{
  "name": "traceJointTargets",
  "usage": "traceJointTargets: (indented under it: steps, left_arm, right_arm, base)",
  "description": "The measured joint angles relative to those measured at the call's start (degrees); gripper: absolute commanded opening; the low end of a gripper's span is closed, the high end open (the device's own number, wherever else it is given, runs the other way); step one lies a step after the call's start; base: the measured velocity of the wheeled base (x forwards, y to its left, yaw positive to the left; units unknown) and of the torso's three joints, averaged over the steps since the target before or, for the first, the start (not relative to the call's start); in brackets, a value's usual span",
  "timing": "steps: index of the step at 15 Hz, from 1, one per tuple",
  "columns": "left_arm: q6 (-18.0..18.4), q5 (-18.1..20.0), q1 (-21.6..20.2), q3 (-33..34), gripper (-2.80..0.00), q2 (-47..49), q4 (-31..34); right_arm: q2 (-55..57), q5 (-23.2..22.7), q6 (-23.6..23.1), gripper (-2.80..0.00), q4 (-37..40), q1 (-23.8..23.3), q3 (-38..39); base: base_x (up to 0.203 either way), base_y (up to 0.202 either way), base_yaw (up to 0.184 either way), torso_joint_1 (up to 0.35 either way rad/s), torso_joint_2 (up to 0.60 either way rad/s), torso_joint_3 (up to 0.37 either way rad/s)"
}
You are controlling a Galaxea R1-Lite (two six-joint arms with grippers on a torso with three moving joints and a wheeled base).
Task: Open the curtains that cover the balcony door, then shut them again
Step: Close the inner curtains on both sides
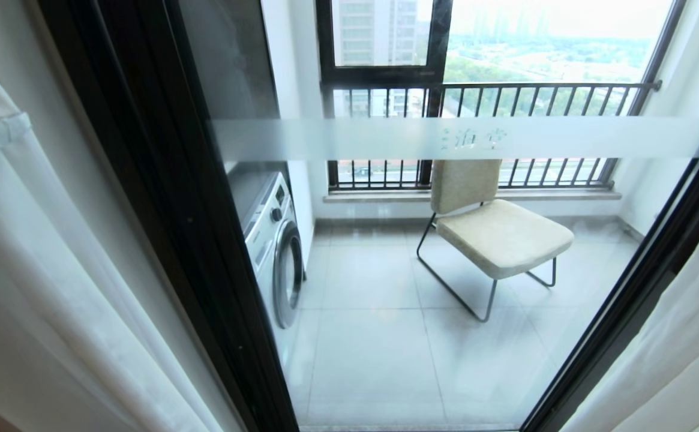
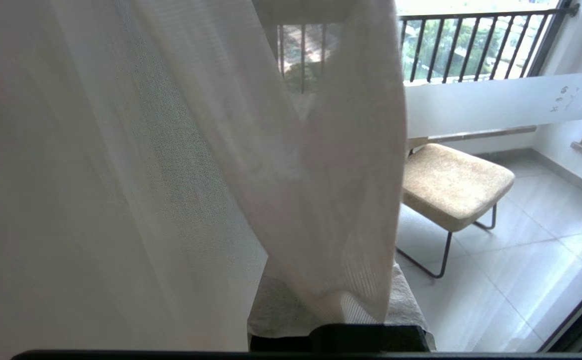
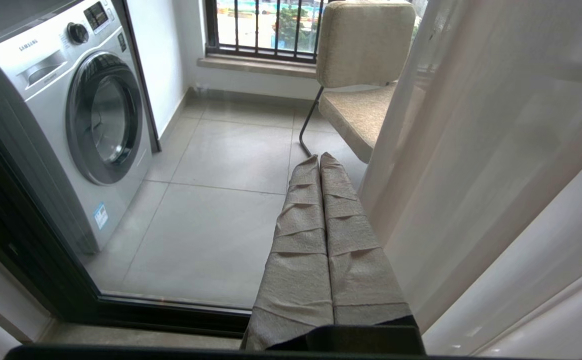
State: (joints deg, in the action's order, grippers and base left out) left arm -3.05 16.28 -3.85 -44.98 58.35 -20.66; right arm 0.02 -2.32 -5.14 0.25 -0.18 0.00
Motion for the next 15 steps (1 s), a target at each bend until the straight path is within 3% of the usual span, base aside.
traceJointTargets:
  steps: [15]
  left_arm:
    - [0.02,-0.13,0.0,0.66,-2.8,0.44,-0.26]
  right_arm:
    - [0.0,-0.02,0.0,-2.8,0.02,0.0,0.0]
  base:
    - [0.0,-0.184,0.002,0.003,0.0,0.002]
